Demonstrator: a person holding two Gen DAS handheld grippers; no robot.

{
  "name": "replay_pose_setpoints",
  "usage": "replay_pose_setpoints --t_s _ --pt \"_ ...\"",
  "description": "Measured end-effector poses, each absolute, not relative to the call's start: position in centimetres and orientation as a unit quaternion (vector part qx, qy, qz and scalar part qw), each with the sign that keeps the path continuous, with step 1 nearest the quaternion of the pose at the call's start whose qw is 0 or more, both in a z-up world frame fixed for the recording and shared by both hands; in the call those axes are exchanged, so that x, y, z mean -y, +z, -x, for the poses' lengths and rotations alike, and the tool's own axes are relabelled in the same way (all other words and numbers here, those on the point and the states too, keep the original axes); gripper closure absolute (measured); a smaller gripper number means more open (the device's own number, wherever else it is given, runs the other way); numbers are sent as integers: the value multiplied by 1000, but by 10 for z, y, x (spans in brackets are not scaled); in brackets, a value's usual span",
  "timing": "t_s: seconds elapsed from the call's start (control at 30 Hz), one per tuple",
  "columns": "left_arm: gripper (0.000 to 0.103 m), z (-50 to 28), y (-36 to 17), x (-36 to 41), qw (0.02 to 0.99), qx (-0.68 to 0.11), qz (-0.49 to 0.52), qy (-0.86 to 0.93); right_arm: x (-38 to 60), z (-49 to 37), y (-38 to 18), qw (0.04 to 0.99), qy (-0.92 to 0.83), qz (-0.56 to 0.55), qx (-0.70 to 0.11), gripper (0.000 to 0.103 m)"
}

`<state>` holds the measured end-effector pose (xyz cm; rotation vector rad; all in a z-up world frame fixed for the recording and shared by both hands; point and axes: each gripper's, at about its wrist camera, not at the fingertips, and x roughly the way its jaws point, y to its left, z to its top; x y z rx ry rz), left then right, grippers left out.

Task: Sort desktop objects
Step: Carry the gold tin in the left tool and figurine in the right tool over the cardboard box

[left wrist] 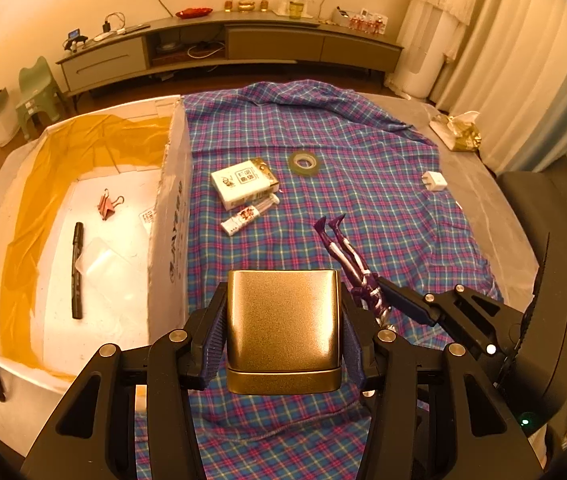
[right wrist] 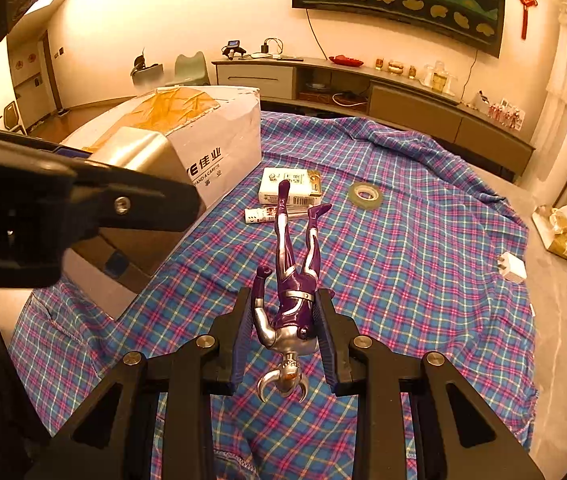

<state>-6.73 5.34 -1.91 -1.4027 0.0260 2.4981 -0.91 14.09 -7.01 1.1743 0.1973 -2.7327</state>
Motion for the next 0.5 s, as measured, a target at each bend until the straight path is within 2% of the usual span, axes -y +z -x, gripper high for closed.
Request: replay_pose_setpoints --t_s 0.5 --pt "52 38 -13 -20 159 14 472 867 -114 -18 -60 74 -914 -387 -93 71"
